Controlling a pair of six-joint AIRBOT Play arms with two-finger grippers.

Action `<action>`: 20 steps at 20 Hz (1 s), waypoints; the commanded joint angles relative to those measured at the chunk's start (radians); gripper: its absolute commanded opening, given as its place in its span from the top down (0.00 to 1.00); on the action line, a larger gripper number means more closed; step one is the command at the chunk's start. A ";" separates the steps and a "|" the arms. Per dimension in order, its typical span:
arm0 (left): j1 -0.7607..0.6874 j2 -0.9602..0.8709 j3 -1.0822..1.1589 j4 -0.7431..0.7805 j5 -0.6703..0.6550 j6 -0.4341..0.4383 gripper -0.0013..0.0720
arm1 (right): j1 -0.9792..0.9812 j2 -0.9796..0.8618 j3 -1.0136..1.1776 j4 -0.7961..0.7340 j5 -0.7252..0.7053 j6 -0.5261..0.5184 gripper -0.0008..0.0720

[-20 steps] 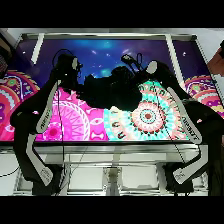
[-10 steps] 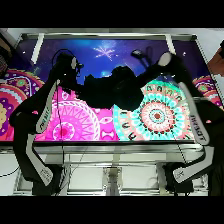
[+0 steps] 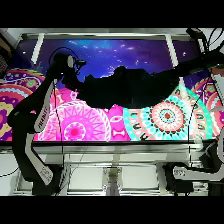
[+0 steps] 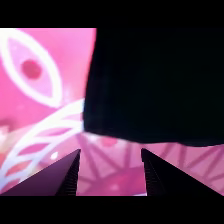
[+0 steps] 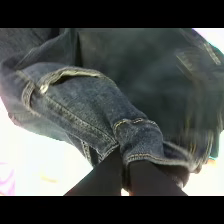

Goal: Fold the clothes and pants, and hang the long-sleeved shirts on hangers.

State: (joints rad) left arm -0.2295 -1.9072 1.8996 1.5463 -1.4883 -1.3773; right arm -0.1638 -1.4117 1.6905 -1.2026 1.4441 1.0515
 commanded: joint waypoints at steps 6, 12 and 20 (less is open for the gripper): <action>0.135 -0.030 0.000 -0.238 0.070 0.005 0.40 | -0.029 0.012 -0.097 0.031 0.004 0.010 0.97; 0.263 -0.119 -0.001 -0.525 0.016 0.005 0.28 | -0.029 0.012 -0.108 0.032 0.003 0.010 0.97; 0.250 -0.171 -0.002 -0.467 -0.016 -0.006 0.16 | -0.029 0.012 -0.108 0.050 0.003 0.010 0.97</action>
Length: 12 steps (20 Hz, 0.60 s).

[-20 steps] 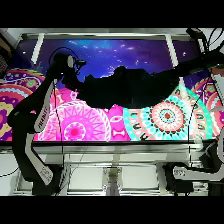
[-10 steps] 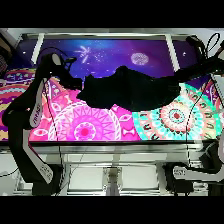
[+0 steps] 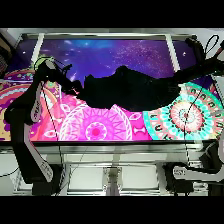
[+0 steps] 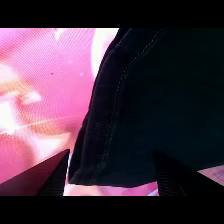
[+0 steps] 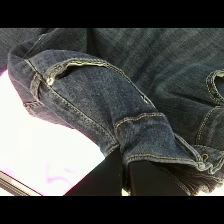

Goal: Fold the clothes and pants, and hang the long-sleeved shirts on hangers.

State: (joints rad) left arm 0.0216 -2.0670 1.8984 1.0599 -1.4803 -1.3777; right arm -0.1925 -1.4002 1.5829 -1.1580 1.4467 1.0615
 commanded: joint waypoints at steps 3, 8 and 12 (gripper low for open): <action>-0.013 -0.011 -0.001 0.021 -0.085 -0.001 0.17 | 0.000 0.001 0.000 0.006 -0.001 0.000 0.97; -0.034 -0.011 -0.001 0.015 -0.160 0.032 0.49 | 0.000 0.001 0.000 0.006 0.000 0.000 0.96; -0.032 -0.010 -0.001 0.009 -0.093 0.013 0.94 | 0.000 0.001 0.000 0.005 0.000 0.000 0.96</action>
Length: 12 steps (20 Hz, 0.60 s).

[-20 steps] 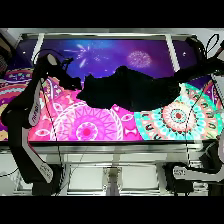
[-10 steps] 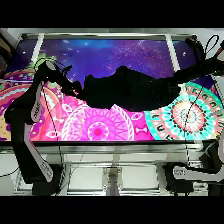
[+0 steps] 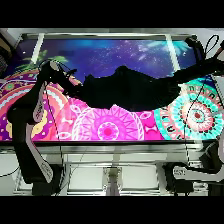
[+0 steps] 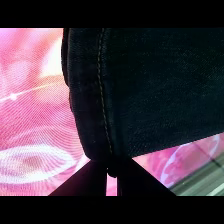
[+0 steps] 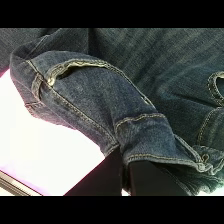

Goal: Fold the clothes and pants, and hang the long-sleeved shirts on hangers.

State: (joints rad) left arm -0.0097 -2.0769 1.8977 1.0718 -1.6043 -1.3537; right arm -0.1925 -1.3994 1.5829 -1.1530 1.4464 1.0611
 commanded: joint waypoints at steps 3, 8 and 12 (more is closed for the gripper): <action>-0.001 0.004 0.000 -0.002 0.050 -0.019 0.94 | 0.000 0.000 0.000 0.000 0.002 0.000 0.97; 0.047 0.140 0.000 0.136 0.058 -0.045 0.94 | 0.000 0.003 0.000 -0.002 0.030 0.043 0.97; 0.175 0.402 0.000 0.494 0.123 -0.112 0.94 | 0.000 0.011 0.111 -0.025 0.027 0.086 0.97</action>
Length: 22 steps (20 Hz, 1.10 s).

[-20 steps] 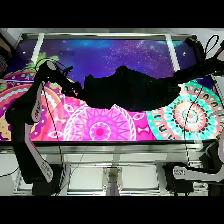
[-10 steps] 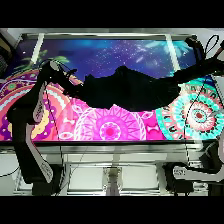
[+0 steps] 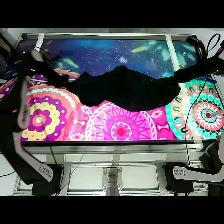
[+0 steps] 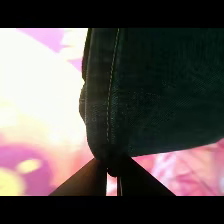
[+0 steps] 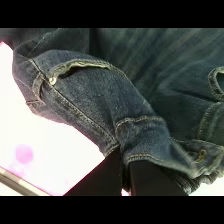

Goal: Fold the clothes and pants, and hang the long-sleeved shirts on hangers.

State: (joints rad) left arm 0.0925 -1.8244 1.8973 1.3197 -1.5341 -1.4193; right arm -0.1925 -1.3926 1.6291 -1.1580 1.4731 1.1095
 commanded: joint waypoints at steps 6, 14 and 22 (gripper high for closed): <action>0.401 0.460 0.000 0.334 0.192 -0.099 0.94 | -0.002 0.003 0.309 -0.331 -0.017 0.182 0.97; 0.687 0.515 -0.036 0.029 0.180 -0.086 0.94 | -0.141 0.002 0.258 -0.312 0.087 0.218 0.97; 0.560 0.529 -0.452 -0.011 0.159 0.068 0.94 | -0.143 0.009 -0.117 -0.242 0.105 0.204 0.97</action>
State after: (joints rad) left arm 0.6861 -1.3048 1.5917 1.3197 -1.3621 -1.4040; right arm -0.3328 -1.3884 1.6371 -1.4193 1.5681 1.3201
